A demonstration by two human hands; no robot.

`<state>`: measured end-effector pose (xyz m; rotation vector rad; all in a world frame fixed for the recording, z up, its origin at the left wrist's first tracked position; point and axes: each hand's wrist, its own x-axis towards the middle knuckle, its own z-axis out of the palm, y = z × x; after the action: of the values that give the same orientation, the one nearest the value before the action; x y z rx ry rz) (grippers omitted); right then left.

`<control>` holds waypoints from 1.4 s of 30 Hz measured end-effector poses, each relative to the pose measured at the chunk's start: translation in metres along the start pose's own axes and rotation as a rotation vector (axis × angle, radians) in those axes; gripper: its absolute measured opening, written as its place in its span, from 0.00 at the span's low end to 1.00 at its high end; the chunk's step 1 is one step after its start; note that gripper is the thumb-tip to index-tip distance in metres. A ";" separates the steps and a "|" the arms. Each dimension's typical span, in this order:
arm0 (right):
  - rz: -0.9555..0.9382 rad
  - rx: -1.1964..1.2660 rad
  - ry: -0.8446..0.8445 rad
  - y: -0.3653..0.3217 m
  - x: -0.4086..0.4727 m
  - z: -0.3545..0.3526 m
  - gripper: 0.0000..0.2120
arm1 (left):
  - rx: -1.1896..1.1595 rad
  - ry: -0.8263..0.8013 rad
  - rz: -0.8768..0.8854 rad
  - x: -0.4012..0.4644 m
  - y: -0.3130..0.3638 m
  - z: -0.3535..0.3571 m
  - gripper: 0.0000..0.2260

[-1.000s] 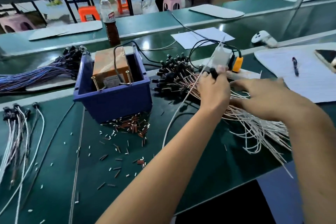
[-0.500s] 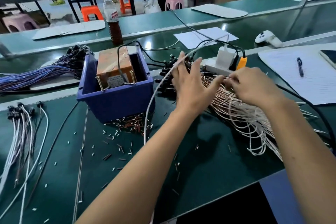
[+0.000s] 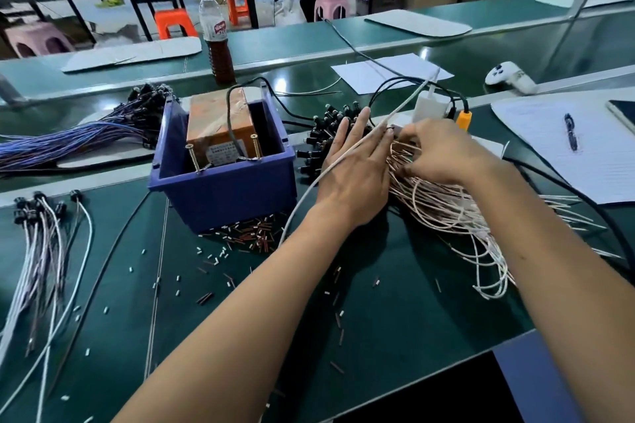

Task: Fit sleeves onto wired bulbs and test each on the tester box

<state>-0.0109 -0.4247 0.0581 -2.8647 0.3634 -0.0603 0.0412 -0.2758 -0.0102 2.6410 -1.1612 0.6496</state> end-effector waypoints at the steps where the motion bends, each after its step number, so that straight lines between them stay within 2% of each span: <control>1: 0.034 -0.015 -0.050 0.005 -0.004 -0.006 0.27 | 0.017 -0.006 -0.006 0.001 0.000 0.000 0.27; 4: 0.142 -0.066 -0.192 0.028 -0.014 -0.027 0.29 | 0.041 -0.029 -0.029 0.000 -0.001 -0.001 0.27; 9: 0.279 -0.112 -0.302 0.081 -0.034 -0.056 0.32 | 0.073 -0.021 -0.057 -0.001 -0.004 -0.001 0.27; 14: 0.371 -0.163 -0.351 0.108 -0.058 -0.066 0.48 | 0.066 -0.033 -0.111 0.004 -0.012 -0.002 0.29; 16: 0.355 -0.160 -0.306 0.103 -0.059 -0.063 0.46 | 0.053 -0.041 -0.112 0.005 -0.014 -0.002 0.29; 20: 0.284 -0.189 -0.101 0.057 -0.050 -0.049 0.37 | 0.016 -0.043 -0.107 0.005 -0.013 -0.003 0.28; 25: 0.130 -0.400 -0.138 -0.016 -0.047 -0.017 0.33 | 0.001 -0.036 -0.115 0.003 -0.013 -0.001 0.25; 27: 0.100 -0.379 0.000 -0.035 -0.054 -0.015 0.29 | -0.002 -0.036 -0.122 0.003 -0.014 0.000 0.24; 30: -0.017 -0.197 0.357 -0.055 -0.071 -0.023 0.18 | -0.005 -0.059 -0.123 0.002 -0.014 0.002 0.27; 32: -0.088 -0.073 0.473 -0.063 -0.079 -0.026 0.11 | -0.002 -0.072 -0.127 0.002 -0.013 0.002 0.28; 34: -0.097 0.046 0.419 -0.066 -0.078 -0.018 0.08 | 0.009 -0.087 -0.127 0.001 -0.012 0.002 0.29; 37: -0.014 0.063 0.360 -0.063 -0.060 0.012 0.10 | 0.017 -0.096 -0.109 -0.001 -0.011 -0.001 0.28; 40: 0.087 0.062 0.304 -0.048 -0.040 0.040 0.21 | 0.007 -0.113 -0.102 -0.002 -0.011 -0.007 0.27; 42: 0.123 0.059 0.173 -0.038 -0.032 0.054 0.29 | 0.014 -0.145 -0.086 -0.002 -0.011 -0.010 0.28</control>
<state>-0.0285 -0.3678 0.0153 -2.7791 0.5617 -0.2928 0.0446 -0.2639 -0.0023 2.7719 -1.0747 0.4600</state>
